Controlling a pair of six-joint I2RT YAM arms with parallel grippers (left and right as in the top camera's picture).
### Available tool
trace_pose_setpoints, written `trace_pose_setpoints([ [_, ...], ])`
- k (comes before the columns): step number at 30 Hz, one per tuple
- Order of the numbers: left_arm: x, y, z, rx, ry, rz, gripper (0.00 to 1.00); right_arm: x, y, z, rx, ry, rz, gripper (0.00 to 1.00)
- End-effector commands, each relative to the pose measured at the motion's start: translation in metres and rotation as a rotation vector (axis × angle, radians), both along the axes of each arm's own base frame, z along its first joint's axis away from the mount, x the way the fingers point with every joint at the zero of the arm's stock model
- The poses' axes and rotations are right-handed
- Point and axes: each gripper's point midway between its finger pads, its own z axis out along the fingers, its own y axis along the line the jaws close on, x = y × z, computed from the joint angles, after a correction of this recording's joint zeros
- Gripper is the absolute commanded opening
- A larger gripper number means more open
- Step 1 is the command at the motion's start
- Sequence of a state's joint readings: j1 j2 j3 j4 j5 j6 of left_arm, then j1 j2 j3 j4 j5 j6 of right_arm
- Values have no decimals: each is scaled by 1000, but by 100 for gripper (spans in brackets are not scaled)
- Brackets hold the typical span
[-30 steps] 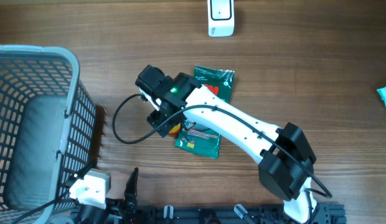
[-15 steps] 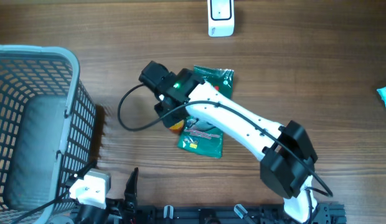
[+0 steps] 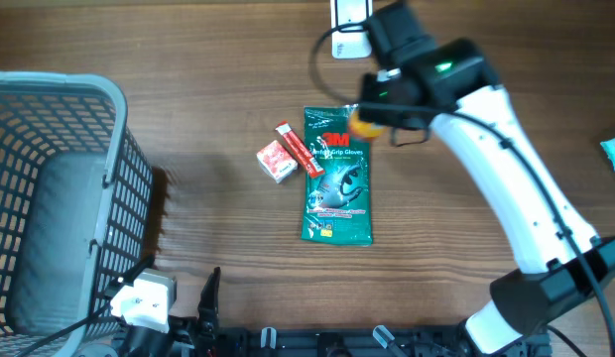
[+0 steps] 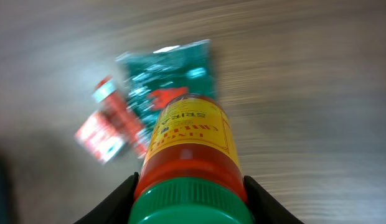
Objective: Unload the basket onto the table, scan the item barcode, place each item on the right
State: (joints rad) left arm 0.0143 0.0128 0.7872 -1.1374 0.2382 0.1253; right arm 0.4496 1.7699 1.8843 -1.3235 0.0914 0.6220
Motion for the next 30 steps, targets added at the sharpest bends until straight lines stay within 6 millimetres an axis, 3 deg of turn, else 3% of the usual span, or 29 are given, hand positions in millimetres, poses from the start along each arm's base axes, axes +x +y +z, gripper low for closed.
trace_pose_setpoints([
  [1, -1, -2, 2, -5, -13, -9, 100, 11, -42, -10, -27, 13, -232, 44],
  [3, -1, -2, 2, -5, -13, -9, 100, 7, -57, -26, -20, 58, -345, 44],
  [7, -1, -2, 2, -5, -13, -9, 100, 3, -74, -62, -40, 84, -543, 55],
  [13, -1, -2, 2, -5, -13, -9, 100, -12, -74, -118, -23, 154, -629, 55],
  [15, -1, -2, 2, -5, -13, -9, 100, -13, -73, -119, -21, 159, -633, 56],
  [19, -1, -2, 2, -5, -13, -9, 100, -8, -70, -118, 1, 144, -619, 67],
  [22, -1, -2, 2, -5, -13, -9, 100, -11, -58, -119, 28, 181, -501, 69],
  [27, -1, -2, 2, -5, -13, -9, 100, -34, -53, -127, -14, 282, -300, 74],
  [30, -1, -2, 2, -5, -13, -9, 100, -62, -61, -159, -57, 373, -290, 82],
])
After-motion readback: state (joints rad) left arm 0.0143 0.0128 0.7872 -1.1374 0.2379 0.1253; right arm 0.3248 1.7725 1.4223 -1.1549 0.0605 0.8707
